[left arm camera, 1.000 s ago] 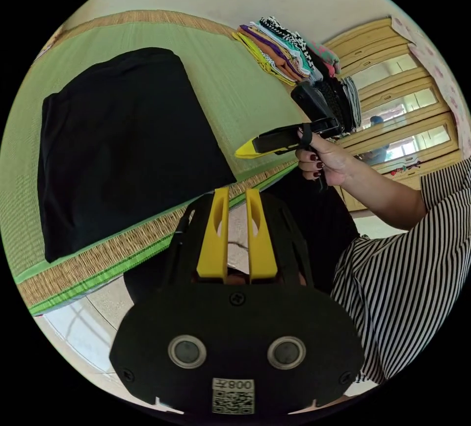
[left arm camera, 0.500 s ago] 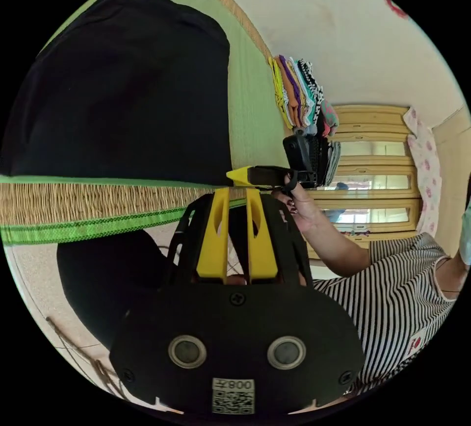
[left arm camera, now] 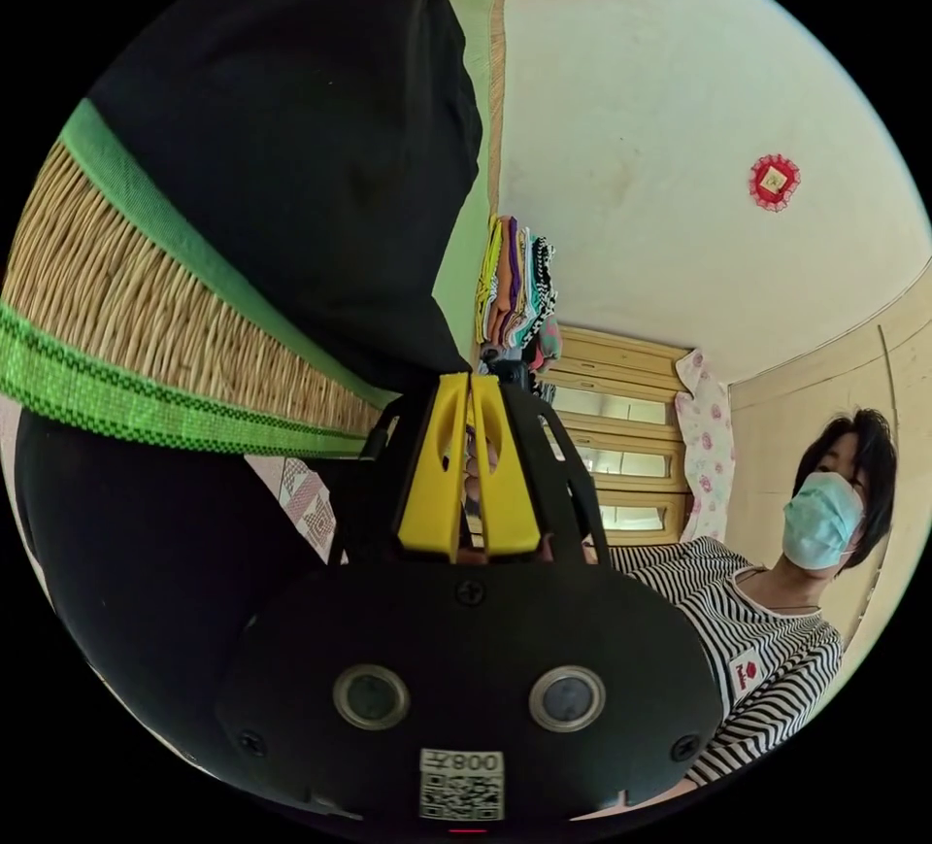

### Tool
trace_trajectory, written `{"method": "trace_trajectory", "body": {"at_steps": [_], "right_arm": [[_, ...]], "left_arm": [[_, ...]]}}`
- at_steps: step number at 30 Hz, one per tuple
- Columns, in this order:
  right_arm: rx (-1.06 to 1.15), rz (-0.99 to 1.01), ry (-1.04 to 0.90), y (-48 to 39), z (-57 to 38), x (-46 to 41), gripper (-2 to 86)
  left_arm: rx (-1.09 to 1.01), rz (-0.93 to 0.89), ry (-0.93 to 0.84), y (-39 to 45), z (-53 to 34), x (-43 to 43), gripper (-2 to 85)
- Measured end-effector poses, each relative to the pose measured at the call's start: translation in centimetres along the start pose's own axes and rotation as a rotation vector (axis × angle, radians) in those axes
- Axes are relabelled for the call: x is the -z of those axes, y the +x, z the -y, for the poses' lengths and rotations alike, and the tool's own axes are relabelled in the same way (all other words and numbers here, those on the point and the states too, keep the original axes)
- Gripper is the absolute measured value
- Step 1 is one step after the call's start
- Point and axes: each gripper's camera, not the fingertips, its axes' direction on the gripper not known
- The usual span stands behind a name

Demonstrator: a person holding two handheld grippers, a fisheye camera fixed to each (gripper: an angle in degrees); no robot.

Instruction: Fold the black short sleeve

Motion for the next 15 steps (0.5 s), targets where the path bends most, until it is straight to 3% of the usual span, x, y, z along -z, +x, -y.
{"method": "trace_trajectory", "body": {"at_steps": [8, 15], "right_arm": [[-0.052, 0.091, 0.024, -0.6, -0.4, -0.3, 6.9], [-0.1, 0.177, 0.03, -1.4, -0.9, -1.5, 3.1]], "left_arm": [[-0.009, 0.001, -0.003, -0.3, 0.5, 2.1, 0.5], [-0.031, -0.004, 0.003, -0.3, 0.6, 4.4, 0.6]]}}
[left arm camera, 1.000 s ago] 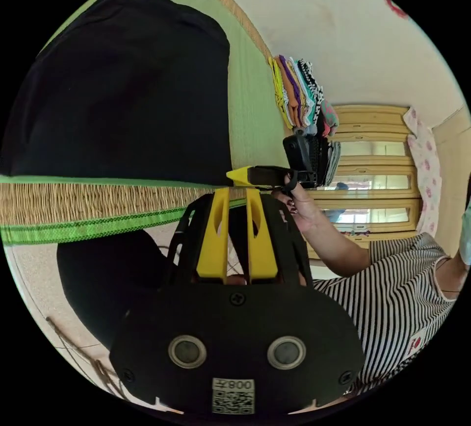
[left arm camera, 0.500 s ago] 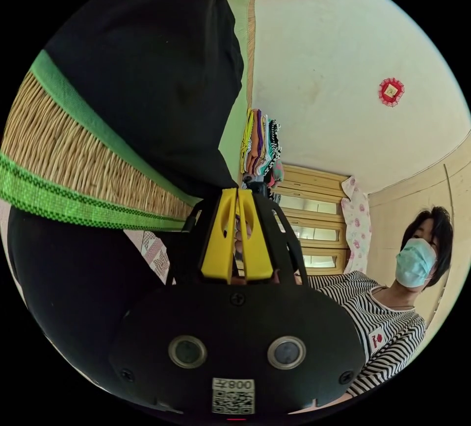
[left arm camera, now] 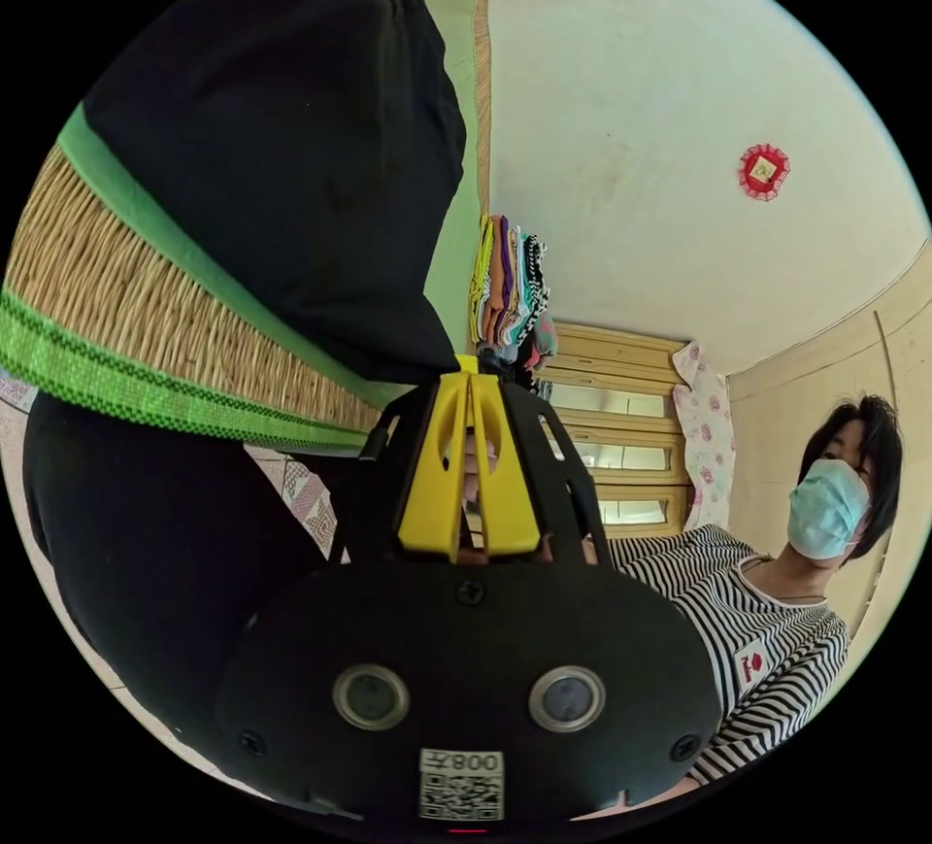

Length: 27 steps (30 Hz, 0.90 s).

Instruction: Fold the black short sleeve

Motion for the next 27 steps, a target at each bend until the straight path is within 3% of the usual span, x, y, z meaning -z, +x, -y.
{"method": "trace_trajectory", "body": {"at_steps": [7, 16, 27], "right_arm": [[0.075, -0.021, -0.004, -5.3, -1.2, -0.6, 1.6], [0.179, 0.001, -0.01, -12.6, -1.5, -4.0, 1.5], [0.255, 0.007, -0.004, -19.1, -2.1, -8.4, 1.5]], "left_arm": [[0.009, 0.031, 0.124, -0.3, -1.8, 6.3, 3.4], [0.115, -0.158, 0.44, -3.9, -3.4, 12.5, 9.2], [0.2, -0.27, 0.551, -6.1, -2.5, 12.8, 10.7]]}}
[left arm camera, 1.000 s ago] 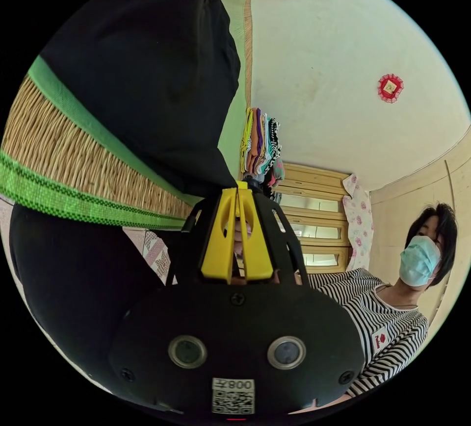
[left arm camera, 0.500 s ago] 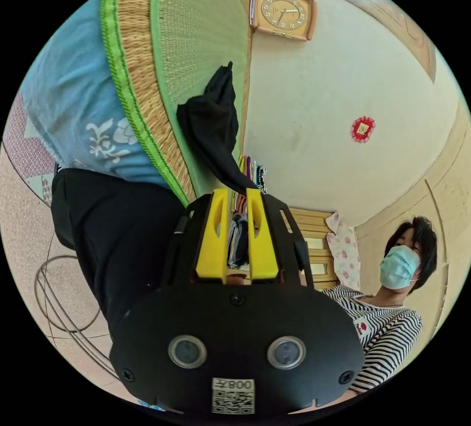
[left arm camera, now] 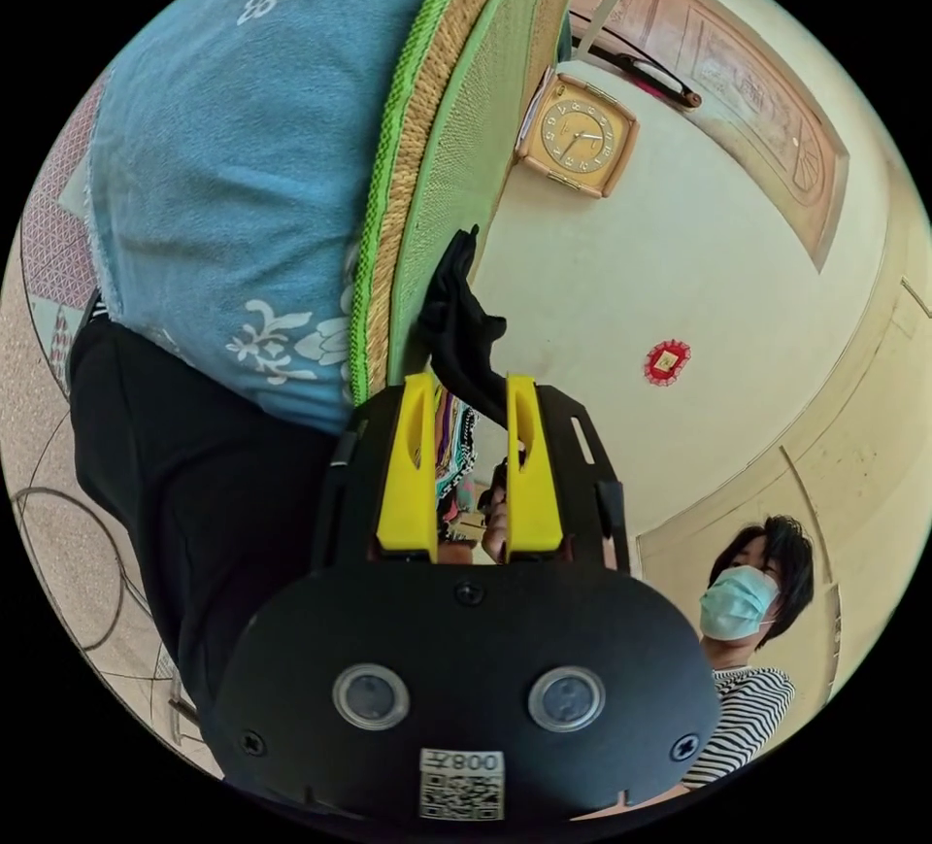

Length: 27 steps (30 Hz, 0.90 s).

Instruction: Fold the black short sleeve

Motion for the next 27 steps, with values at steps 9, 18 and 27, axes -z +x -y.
{"method": "trace_trajectory", "body": {"at_steps": [9, 18, 27], "right_arm": [[-0.015, -0.023, 0.014, -1.9, -2.7, -1.9, 1.4], [-0.068, -0.084, 0.068, -3.0, -8.6, -0.6, 1.4], [-0.033, -0.052, 0.125, -8.2, -16.7, -0.2, 1.5]], "left_arm": [[-0.016, 0.003, 0.001, -0.3, 0.3, -2.2, 5.6], [-0.073, 0.023, -0.097, 1.0, -3.0, -6.3, 3.1], [-0.163, -0.006, -0.226, 2.7, -8.6, -12.0, 2.7]]}}
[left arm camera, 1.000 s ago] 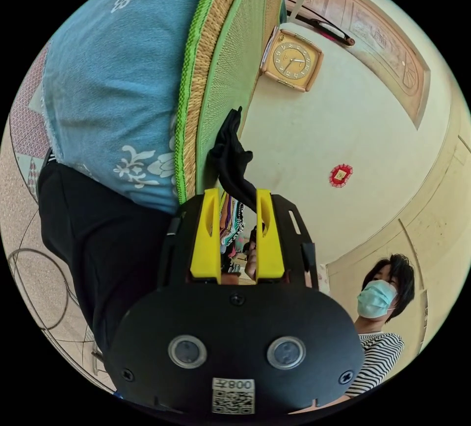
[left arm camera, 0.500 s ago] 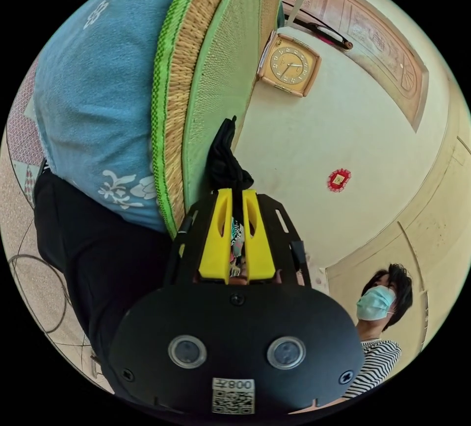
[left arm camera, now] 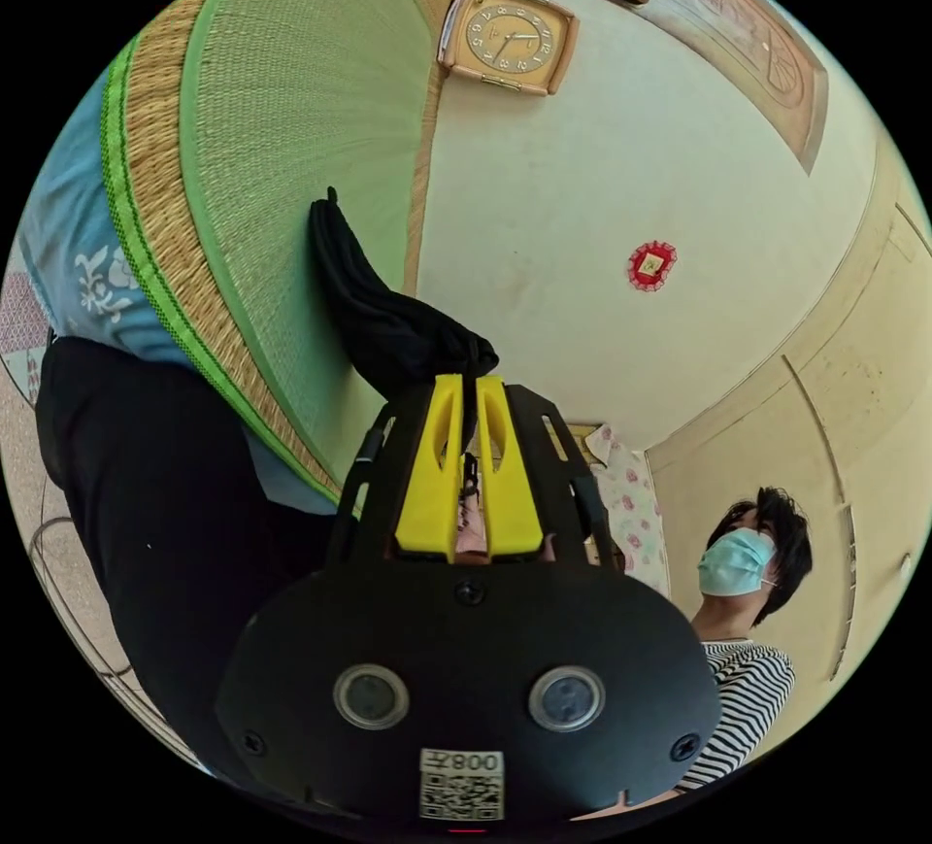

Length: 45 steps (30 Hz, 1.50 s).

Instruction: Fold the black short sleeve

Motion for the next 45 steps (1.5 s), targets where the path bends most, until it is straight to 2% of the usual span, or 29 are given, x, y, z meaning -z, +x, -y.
{"method": "trace_trajectory", "body": {"at_steps": [12, 19, 26, 30, 35, 40, 45], "right_arm": [[0.165, 0.071, 0.146, -10.8, -13.4, 4.1, 1.4], [0.239, 0.068, 0.304, -16.6, -21.9, 7.7, 1.3], [0.21, 0.047, 0.403, -18.5, -24.8, 9.9, 1.4], [0.169, 0.033, 0.416, -19.4, -21.4, 11.1, 1.4], [0.206, -0.021, 0.396, -24.2, -10.7, 13.9, 1.5], [0.401, -0.06, 0.415, -37.9, 3.3, 19.5, 1.4], [0.574, -0.191, 0.494, -50.7, 8.7, 25.7, 1.5]], "left_arm": [[-0.134, -0.053, -0.211, 2.8, -6.0, -12.8, 2.4], [-0.145, -0.091, -0.383, 2.1, -8.9, -23.8, 2.4], [-0.11, -0.051, -0.488, -1.2, -9.4, -35.6, 2.2], [-0.105, -0.023, -0.503, -3.0, -7.8, -42.2, 2.1], [-0.174, 0.008, -0.489, -3.0, -2.8, -54.0, 2.0], [-0.376, -0.086, -0.447, 2.3, 1.5, -66.6, 1.9], [-0.638, -0.148, -0.467, 7.5, 2.3, -78.9, 2.0]]}}
